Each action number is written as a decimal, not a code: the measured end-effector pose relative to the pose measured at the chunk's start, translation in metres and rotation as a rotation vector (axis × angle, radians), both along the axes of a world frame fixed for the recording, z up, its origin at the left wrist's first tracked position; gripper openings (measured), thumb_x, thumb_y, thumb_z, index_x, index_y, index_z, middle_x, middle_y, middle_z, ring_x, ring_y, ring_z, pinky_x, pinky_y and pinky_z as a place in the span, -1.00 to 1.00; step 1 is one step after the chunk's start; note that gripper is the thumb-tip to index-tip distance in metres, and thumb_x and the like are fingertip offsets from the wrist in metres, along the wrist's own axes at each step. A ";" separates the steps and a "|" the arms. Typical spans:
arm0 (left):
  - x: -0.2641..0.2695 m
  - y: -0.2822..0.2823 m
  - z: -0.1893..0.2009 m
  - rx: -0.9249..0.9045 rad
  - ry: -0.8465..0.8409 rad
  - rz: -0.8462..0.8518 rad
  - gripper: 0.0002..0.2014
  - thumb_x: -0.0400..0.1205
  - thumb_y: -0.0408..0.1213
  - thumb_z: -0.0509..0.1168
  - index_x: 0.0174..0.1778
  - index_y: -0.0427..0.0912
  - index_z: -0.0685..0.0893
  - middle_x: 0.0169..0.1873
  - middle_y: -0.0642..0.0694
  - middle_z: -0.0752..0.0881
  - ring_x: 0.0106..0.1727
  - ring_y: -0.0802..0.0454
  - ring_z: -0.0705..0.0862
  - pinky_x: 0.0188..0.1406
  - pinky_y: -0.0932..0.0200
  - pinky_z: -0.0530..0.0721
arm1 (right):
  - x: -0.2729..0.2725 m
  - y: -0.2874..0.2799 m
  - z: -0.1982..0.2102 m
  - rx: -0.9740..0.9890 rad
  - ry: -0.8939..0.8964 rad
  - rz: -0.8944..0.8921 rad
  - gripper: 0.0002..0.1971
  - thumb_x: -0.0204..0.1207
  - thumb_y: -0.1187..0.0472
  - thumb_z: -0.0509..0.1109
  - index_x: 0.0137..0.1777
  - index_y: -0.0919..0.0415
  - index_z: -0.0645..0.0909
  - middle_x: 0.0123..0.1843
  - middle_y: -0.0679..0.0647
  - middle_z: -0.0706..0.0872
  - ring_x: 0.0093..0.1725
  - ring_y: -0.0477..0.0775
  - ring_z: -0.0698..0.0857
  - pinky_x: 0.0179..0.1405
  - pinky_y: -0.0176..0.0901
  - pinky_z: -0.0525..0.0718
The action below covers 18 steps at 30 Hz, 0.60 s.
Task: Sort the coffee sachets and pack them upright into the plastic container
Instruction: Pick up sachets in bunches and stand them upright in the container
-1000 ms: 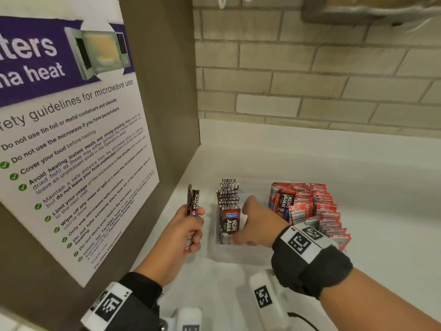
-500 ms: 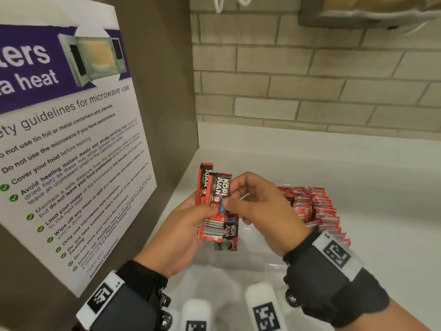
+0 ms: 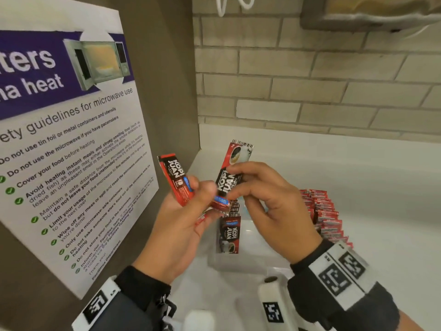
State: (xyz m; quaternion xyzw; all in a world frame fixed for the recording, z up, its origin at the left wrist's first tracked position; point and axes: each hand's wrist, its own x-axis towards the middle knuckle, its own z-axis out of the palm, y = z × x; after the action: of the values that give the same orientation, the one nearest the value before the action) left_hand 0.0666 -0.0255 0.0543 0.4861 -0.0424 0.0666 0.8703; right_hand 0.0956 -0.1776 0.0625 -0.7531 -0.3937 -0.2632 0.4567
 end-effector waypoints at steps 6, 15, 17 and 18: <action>0.005 0.016 -0.001 0.453 -0.073 0.211 -0.65 0.52 -0.63 0.33 -0.22 -0.09 0.39 -0.27 -0.02 0.74 -0.26 0.07 0.71 -0.25 0.26 0.66 | -0.002 -0.005 -0.004 -0.028 0.058 -0.155 -0.78 0.51 0.27 0.28 0.06 0.14 0.71 0.15 -0.02 0.59 0.12 -0.19 0.57 0.05 -0.50 0.47; 0.004 0.016 0.015 0.882 -0.219 0.115 -0.62 0.47 -0.39 0.49 -0.23 0.02 0.38 -0.17 0.10 0.78 -0.12 0.07 0.72 -0.08 0.04 0.63 | 0.001 -0.014 0.000 -0.395 0.496 -0.184 -0.82 0.35 0.30 0.56 -0.34 0.12 0.61 -0.41 -0.11 0.60 -0.41 -0.18 0.57 -0.40 -0.44 0.47; 0.005 0.021 0.006 0.763 -0.177 0.180 -0.67 0.50 -0.43 0.44 -0.20 -0.05 0.38 -0.20 0.08 0.77 -0.18 0.19 0.67 -0.14 0.13 0.62 | 0.005 -0.015 -0.012 -0.349 0.611 -0.196 -0.69 0.33 0.30 0.59 -0.43 0.04 0.51 -0.46 -0.12 0.58 -0.47 -0.28 0.56 -0.43 -0.51 0.47; 0.006 0.024 0.002 0.720 -0.152 0.201 -0.69 0.52 -0.43 0.42 -0.19 -0.06 0.38 -0.24 0.08 0.75 -0.21 0.19 0.64 -0.19 0.19 0.61 | 0.007 -0.014 -0.019 -0.351 0.657 -0.206 -0.67 0.31 0.29 0.60 -0.45 0.01 0.48 -0.45 -0.11 0.60 -0.48 -0.30 0.56 -0.44 -0.51 0.48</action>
State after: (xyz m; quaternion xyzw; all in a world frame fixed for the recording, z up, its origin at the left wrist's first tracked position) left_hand 0.0724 -0.0016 0.0558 0.7563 -0.0797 0.1683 0.6272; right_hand 0.1028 -0.1918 0.0433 -0.8996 -0.1879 0.0190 0.3937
